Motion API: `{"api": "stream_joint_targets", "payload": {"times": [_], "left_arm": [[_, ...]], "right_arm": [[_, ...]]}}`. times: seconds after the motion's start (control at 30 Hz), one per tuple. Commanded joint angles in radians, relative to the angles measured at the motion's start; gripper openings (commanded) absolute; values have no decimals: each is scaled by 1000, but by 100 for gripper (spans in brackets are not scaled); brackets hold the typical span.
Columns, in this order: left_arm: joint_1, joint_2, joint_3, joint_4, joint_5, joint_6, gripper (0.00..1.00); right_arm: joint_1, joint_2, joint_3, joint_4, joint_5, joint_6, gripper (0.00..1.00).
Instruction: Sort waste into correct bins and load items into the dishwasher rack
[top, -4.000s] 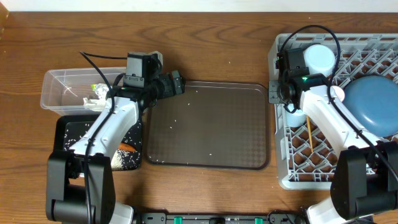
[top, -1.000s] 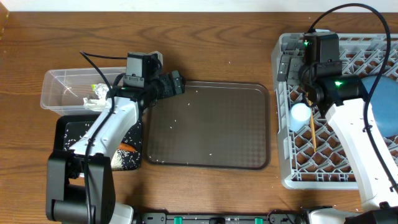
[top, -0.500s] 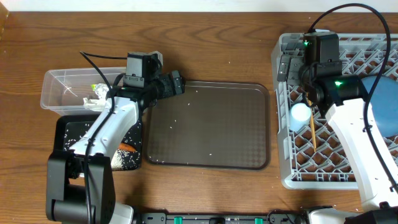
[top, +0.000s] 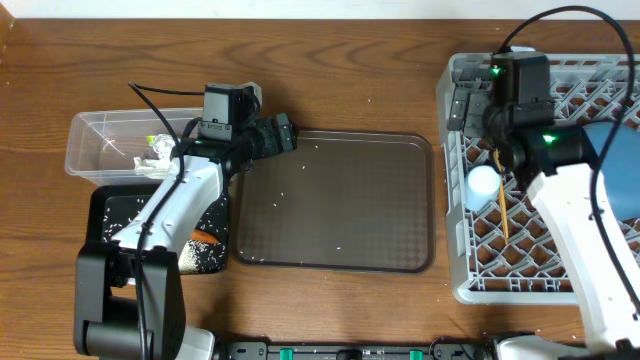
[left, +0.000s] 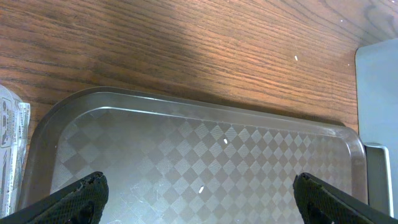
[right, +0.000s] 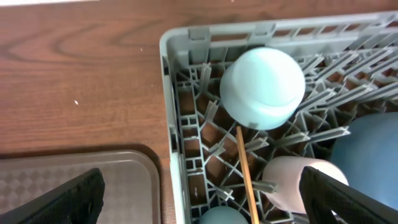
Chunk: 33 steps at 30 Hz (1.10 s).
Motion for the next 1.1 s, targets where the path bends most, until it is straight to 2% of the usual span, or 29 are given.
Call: {"api": "stream_joint_targets", "payload": {"times": [0.0, 0.27, 0.6, 1.07], "left_arm": [[-2, -3, -5, 0, -13, -2, 98], [-2, -3, -5, 0, -13, -2, 98], [-2, -3, -5, 0, -13, -2, 98], [-2, -3, -5, 0, -13, -2, 98]], "right_arm": [[-13, -79, 9, -1, 10, -3, 99], [-13, -272, 8, -1, 10, -3, 99], [-13, -693, -64, 7, 49, -22, 99], [-14, -1385, -563, 26, 62, -10, 99]]}}
